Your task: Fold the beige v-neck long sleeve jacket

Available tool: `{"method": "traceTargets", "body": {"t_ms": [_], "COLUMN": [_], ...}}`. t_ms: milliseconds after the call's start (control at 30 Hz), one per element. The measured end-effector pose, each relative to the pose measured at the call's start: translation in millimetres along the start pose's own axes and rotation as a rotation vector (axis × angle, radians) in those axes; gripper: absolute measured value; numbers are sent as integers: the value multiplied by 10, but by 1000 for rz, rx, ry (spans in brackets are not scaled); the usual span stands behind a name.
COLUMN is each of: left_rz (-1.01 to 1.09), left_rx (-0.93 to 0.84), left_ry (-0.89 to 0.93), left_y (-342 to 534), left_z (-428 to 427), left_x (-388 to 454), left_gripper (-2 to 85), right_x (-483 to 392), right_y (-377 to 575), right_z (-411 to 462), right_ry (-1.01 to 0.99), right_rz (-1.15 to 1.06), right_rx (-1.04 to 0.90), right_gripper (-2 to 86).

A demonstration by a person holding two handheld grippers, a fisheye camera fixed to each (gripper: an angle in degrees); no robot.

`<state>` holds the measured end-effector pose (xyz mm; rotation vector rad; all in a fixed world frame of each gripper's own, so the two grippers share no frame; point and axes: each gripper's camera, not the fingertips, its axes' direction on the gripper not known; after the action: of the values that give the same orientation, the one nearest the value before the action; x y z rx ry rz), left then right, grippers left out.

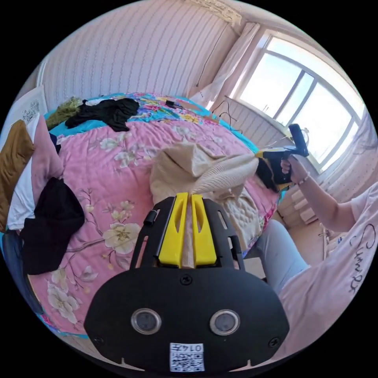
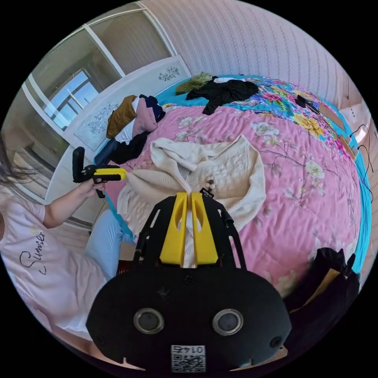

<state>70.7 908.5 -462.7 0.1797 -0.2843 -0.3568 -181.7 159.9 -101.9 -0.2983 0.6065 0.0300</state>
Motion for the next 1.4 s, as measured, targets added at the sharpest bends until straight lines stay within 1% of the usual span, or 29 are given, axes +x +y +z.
{"method": "traceTargets", "body": {"t_ms": [67,100,133,167,233,300,333,367,433,500,533,600,633,700,733,800,867,900,967,1000,1033,1067,1100,1167,1233,1300,1367,1400], "left_rz": [-30,-49,-86,-99,-153,-226,-219,-142,-8,71,125,159,156,185,167,68,-63,-92,-218,-260,-367,-486,-540,-766,-796,-746,-635,-613], "left_rx": [-14,-27,-70,-104,-117,-117,-104,-100,-116,-127,-159,-248,-328,-296,-298,-308,-163,-127,17,58,137,191,205,231,293,278,157,124], "left_ry": [-117,-118,-113,-159,-266,-275,-255,-264,-280,-227,-188,-210,-228,-250,-234,-129,-42,-39,-94,-125,-215,-294,-318,-364,-333,-334,-282,-258], "left_y": [90,123,186,252,351,417,428,405,344,314,317,374,440,523,508,440,426,430,490,522,623,761,837,1179,1397,1514,1558,1568], "left_z": [-91,-79,-22,39,79,73,48,33,54,167,322,668,918,1021,983,812,314,167,-449,-593,-869,-1075,-1147,-1359,-1471,-1479,-1277,-1192], "left_x": [-138,-182,-259,-298,-359,-433,-398,-261,20,265,397,490,469,418,337,141,-179,-271,-714,-839,-1117,-1391,-1517,-1864,-1866,-1719,-1428,-1349], "left_gripper": [-8,-8,-8,-8,-6,-1,3,11,30,55,71,87,88,69,46,23,5,2,-6,-7,-8,-9,-9,-9,-9,-8,-2,1], "right_x": [158,248,324,348,314,183,73,6,-329,-596,-728,-812,-785,-712,-651,-558,-452,-356,-159,3,190,297,529,846,1020,882,709,596], "right_y": [177,279,362,396,474,480,459,443,387,364,348,328,323,343,337,347,414,479,592,679,775,829,957,1204,1559,1781,1957,2053], "right_z": [-215,-280,-289,-276,-117,69,216,296,625,894,1074,1321,1486,1590,1541,1347,1012,735,272,-51,-349,-476,-686,-891,-1033,-1019,-874,-705], "right_ry": [86,111,93,78,37,56,57,47,-22,-42,3,102,160,154,121,41,65,109,170,253,348,394,473,555,597,595,596,536], "right_rz": [78,111,150,167,170,135,110,88,-28,-119,-151,-146,-97,-43,-13,1,3,11,38,72,115,144,225,387,583,565,547,535], "right_rx": [42,49,44,40,-5,-39,-68,-86,-143,-194,-234,-258,-283,-272,-279,-282,-238,-201,-154,-115,-86,-78,-68,-58,-31,22,22,6], "right_gripper": [-1,-1,0,0,4,10,21,26,59,79,93,101,95,80,64,40,32,28,25,25,24,25,26,28,31,33,37,41]}}
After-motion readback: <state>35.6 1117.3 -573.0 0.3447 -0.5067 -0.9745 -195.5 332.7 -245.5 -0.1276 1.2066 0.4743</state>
